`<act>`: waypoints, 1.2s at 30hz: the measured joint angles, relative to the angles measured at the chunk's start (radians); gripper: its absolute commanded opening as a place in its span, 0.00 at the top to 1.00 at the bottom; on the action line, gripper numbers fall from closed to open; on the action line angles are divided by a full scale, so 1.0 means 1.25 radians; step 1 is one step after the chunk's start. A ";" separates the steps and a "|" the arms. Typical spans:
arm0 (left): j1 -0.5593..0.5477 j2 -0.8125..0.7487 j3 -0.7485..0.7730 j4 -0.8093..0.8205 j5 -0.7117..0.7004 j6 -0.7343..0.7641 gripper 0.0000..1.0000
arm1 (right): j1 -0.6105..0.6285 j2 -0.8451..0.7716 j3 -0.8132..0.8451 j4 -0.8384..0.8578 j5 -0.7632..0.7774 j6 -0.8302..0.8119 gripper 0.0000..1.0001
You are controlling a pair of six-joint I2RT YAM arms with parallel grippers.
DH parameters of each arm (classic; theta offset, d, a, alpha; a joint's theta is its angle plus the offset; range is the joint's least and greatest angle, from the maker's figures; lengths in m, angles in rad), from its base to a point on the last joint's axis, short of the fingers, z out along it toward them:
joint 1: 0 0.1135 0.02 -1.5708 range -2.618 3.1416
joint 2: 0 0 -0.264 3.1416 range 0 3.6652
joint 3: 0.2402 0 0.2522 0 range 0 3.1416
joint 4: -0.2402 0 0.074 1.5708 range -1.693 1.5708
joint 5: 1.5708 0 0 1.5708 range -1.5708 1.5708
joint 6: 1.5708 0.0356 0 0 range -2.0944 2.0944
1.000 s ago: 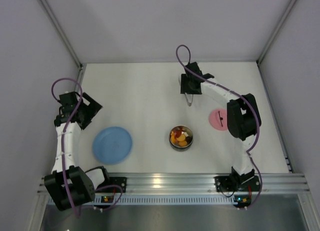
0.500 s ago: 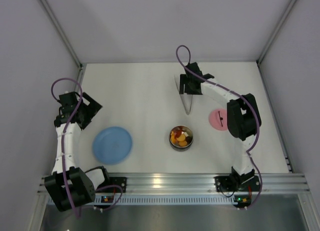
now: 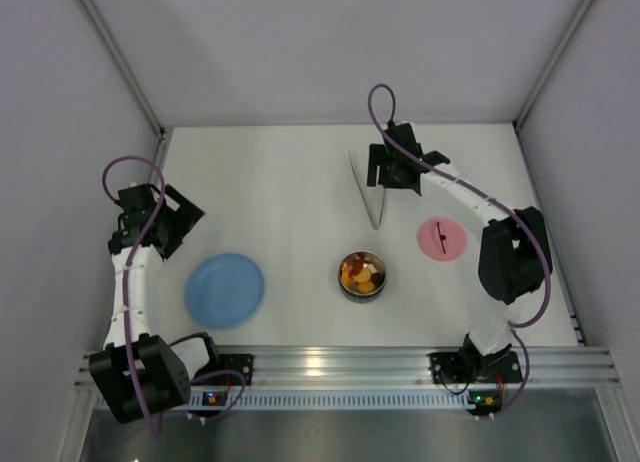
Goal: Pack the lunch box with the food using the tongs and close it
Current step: Place the clamp at the center of the board, then pick up the box lid from the center of the board.
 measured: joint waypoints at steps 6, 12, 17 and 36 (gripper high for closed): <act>0.000 -0.002 0.000 0.000 0.000 0.000 0.01 | -0.004 -0.175 -0.142 0.005 0.029 0.010 0.29; -0.002 -0.002 0.000 0.001 0.000 0.000 0.01 | -0.063 -0.357 -0.367 0.004 0.036 0.048 0.40; -0.002 -0.002 0.000 0.002 0.003 0.000 0.01 | -0.081 -0.428 -0.503 -0.004 0.077 0.067 0.40; -0.002 -0.002 -0.005 0.006 0.013 0.000 0.01 | -0.095 -0.293 -0.527 0.021 0.165 0.067 0.53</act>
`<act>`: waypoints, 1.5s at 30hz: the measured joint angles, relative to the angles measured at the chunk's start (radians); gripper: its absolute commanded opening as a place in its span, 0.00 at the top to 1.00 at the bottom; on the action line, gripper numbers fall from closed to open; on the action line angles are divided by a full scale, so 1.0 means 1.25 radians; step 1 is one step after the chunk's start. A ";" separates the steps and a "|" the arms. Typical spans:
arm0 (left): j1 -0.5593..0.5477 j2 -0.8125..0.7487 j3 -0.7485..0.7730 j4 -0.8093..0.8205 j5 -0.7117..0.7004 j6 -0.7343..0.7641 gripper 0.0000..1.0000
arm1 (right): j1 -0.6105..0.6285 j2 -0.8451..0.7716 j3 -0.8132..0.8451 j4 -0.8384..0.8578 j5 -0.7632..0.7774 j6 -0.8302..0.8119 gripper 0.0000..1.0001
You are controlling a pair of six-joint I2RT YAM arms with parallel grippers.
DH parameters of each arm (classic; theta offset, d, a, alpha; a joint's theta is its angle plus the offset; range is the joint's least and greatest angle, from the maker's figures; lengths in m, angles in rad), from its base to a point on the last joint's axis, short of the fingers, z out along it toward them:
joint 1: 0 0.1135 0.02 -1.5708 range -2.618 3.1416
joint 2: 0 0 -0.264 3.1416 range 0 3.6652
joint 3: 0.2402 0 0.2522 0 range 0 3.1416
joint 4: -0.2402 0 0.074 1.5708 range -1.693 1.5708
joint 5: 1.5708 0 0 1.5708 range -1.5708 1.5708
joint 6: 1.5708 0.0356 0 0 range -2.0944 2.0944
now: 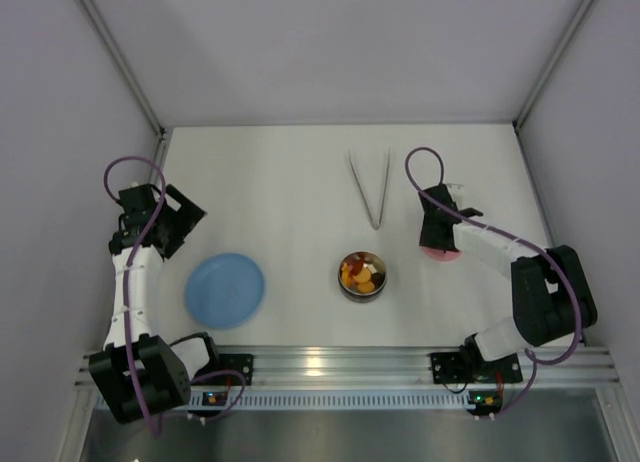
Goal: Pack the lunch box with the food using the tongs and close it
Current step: Pick up the box lid from the center of the board, then close the box lid on the packing box.
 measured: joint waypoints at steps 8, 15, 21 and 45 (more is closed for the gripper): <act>-0.001 0.000 0.000 0.000 0.001 0.000 0.01 | -0.026 0.026 0.002 0.023 0.005 -0.014 0.86; -0.004 0.000 -0.001 0.000 0.001 0.000 0.01 | -0.026 0.014 0.002 0.036 0.012 -0.025 1.00; -0.007 0.000 -0.001 0.000 0.001 0.000 0.01 | -0.026 -0.049 0.002 0.026 0.009 -0.026 1.00; -0.009 0.000 -0.001 0.005 0.004 0.000 0.01 | 0.497 -0.143 0.247 -0.237 -0.015 -0.012 1.00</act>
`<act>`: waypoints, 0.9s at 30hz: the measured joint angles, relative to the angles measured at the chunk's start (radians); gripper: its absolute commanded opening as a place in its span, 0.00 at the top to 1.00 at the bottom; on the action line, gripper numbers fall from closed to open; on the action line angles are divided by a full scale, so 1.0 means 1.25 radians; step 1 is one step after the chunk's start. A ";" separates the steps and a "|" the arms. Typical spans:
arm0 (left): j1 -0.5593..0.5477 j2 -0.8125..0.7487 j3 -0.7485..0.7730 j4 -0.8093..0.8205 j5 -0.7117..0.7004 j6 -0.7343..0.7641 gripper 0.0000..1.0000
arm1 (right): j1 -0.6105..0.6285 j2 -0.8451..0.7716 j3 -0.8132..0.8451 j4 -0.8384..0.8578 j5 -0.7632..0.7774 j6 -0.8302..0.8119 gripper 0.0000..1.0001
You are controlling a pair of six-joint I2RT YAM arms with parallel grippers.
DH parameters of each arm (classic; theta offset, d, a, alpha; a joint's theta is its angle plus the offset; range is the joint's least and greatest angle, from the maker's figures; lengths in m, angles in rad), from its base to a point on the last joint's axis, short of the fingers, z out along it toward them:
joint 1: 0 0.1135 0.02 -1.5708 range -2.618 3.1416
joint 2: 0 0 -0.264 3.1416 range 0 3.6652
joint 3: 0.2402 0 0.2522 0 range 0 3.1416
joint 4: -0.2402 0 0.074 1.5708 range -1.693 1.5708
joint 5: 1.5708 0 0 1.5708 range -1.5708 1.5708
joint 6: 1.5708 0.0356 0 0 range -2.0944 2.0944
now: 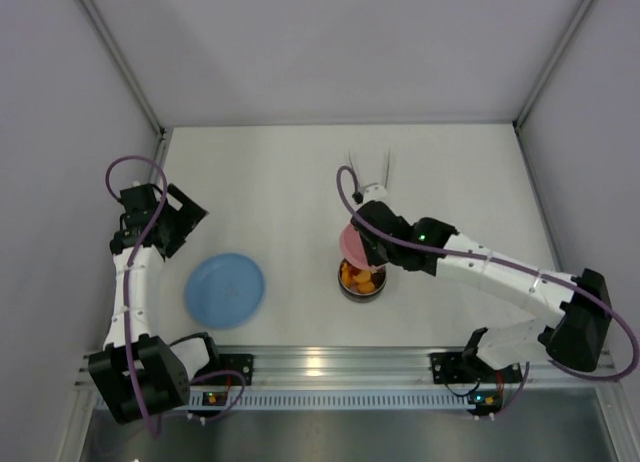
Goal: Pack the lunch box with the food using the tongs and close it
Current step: Close the box lid on the packing box.
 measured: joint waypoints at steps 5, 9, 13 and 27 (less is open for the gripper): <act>0.000 0.000 0.000 0.000 0.000 0.000 0.01 | 0.064 0.097 0.006 -0.040 0.034 0.023 1.00; 0.000 0.000 0.000 0.000 0.000 0.000 0.01 | 0.091 0.144 0.016 -0.065 0.060 0.032 1.00; 0.000 0.000 0.000 0.000 0.000 0.000 0.01 | 0.110 0.161 0.022 -0.068 0.070 0.038 1.00; -0.001 0.000 0.000 0.000 0.000 0.000 0.01 | 0.160 0.205 0.032 -0.107 0.108 0.063 1.00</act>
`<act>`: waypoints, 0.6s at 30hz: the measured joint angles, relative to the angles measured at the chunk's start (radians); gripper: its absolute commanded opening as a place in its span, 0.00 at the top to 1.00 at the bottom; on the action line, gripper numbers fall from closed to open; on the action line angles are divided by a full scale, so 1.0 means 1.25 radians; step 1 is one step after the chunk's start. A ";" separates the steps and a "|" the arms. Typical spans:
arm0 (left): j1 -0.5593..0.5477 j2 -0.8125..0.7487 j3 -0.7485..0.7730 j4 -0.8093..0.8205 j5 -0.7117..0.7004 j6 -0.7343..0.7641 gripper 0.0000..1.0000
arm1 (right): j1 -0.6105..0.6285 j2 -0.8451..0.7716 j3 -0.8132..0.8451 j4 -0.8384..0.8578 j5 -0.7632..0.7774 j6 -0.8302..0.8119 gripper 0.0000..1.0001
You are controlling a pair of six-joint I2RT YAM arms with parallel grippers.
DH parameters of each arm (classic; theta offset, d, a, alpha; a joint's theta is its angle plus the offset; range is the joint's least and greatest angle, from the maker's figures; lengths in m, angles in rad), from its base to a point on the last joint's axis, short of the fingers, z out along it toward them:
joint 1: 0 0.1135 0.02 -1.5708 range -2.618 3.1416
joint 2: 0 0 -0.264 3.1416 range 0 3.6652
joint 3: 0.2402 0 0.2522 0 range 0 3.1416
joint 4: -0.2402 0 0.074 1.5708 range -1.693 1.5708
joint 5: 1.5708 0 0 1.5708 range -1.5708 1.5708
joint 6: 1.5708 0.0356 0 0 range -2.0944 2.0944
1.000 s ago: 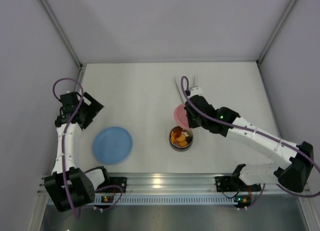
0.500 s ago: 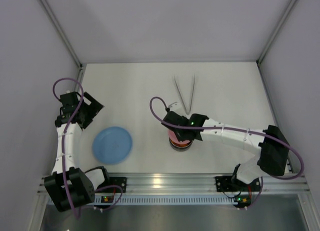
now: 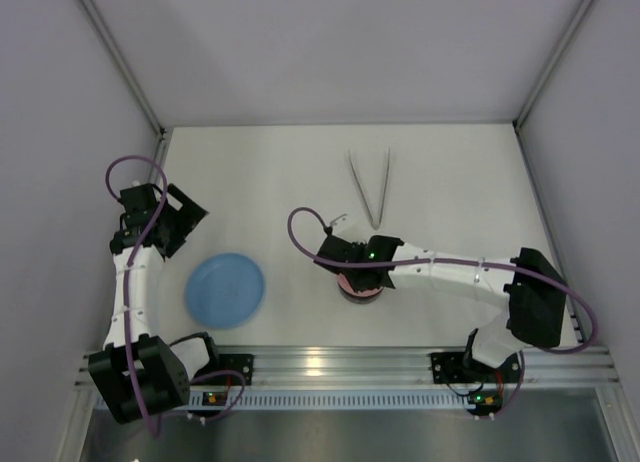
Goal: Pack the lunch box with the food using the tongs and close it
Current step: Close the box lid on the packing box.
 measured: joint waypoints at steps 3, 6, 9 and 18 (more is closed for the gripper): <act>0.000 0.000 0.000 0.000 0.000 0.000 0.01 | 0.012 0.000 0.000 -0.004 0.000 0.006 1.00; 0.000 0.000 0.000 0.000 0.000 0.000 0.01 | 0.022 0.000 0.001 -0.011 0.001 0.011 1.00; 0.000 0.000 0.000 0.000 0.000 0.000 0.01 | 0.031 0.000 0.002 -0.022 0.004 0.018 1.00; -0.001 0.000 0.000 0.000 0.000 0.000 0.01 | 0.056 0.000 0.027 -0.062 0.066 0.052 1.00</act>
